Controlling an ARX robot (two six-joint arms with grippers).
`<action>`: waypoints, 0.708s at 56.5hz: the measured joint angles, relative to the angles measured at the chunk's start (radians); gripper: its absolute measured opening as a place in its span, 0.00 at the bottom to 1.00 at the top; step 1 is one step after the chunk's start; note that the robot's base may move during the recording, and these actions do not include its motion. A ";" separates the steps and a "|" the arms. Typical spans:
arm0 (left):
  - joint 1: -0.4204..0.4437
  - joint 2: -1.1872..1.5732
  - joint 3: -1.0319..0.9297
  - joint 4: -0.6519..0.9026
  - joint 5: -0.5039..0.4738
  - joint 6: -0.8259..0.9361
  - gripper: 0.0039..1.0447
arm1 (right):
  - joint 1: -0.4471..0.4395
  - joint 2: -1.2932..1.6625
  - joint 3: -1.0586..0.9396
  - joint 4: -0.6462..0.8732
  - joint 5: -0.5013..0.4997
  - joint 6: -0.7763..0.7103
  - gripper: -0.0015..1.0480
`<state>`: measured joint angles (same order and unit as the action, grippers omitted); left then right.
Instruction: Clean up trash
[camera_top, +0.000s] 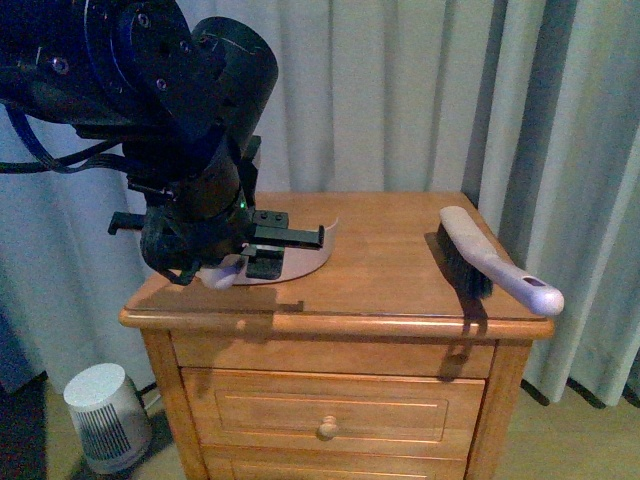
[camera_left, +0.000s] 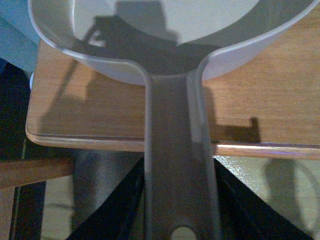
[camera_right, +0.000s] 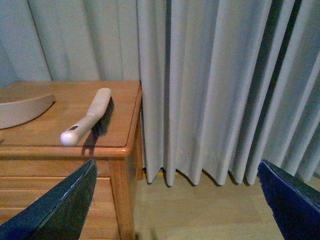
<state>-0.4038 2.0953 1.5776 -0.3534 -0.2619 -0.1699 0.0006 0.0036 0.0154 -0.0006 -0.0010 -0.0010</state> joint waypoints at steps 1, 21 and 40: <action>0.000 0.000 0.000 0.000 0.000 0.000 0.31 | 0.000 0.000 0.000 0.000 0.000 0.000 0.93; 0.010 -0.038 -0.063 0.114 0.000 0.009 0.28 | 0.000 0.000 0.000 0.000 0.000 0.000 0.93; 0.042 -0.327 -0.337 0.562 -0.048 0.204 0.27 | 0.000 0.000 0.000 0.000 0.000 0.000 0.93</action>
<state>-0.3614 1.7683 1.2407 0.2085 -0.3099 0.0338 0.0006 0.0036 0.0154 -0.0006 -0.0010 -0.0010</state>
